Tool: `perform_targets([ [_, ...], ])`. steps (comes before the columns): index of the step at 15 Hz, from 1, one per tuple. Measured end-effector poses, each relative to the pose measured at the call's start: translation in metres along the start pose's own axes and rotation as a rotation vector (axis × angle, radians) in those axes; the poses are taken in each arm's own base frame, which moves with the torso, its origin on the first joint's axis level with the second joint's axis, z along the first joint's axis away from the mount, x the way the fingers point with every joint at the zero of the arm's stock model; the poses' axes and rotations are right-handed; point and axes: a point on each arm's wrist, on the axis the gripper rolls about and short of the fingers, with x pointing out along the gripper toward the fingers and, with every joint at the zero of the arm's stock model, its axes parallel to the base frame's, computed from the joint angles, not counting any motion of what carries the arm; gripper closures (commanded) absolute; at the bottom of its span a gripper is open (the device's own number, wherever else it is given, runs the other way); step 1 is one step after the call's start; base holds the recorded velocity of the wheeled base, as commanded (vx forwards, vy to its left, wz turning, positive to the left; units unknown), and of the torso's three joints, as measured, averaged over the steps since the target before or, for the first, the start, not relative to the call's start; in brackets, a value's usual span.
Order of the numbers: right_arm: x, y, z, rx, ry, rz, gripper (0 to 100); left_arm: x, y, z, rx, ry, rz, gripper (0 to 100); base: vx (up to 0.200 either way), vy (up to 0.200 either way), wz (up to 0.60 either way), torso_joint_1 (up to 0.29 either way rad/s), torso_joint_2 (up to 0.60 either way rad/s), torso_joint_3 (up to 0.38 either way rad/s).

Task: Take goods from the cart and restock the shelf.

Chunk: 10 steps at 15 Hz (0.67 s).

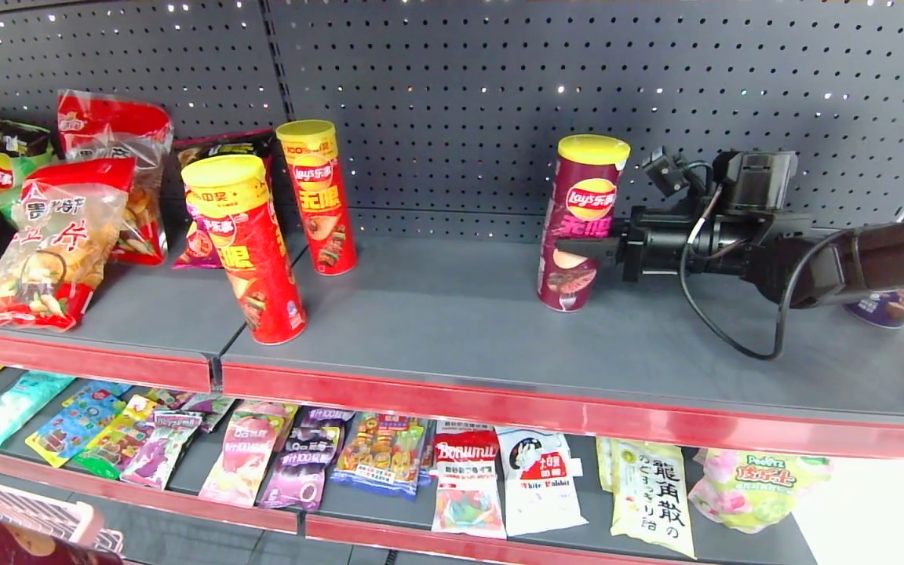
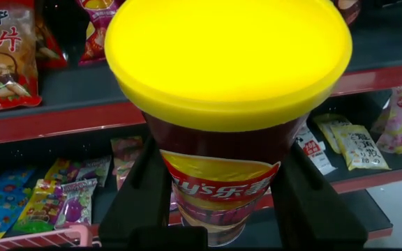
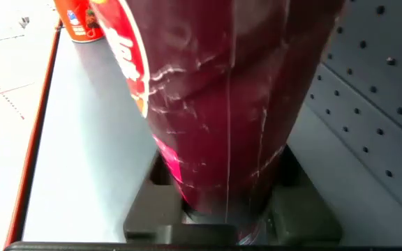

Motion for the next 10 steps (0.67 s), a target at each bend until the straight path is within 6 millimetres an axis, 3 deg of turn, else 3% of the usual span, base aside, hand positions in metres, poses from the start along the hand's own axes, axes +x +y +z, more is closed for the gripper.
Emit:
perform_targets([
  [4, -0.004, 0.013, 0.006, 0.003, 0.018, -0.047, 100, 0.001, 0.000, -0.001, -0.001, 0.005, -0.001, 100, 0.000, 0.000, 0.00, 0.000, 0.00, 0.000],
  [10, -0.042, 0.065, 0.009, 0.002, 0.034, -0.108, 100, 0.001, 0.000, -0.001, -0.001, 0.007, -0.003, 100, 0.000, 0.000, 0.00, 0.000, 0.00, 0.000],
])
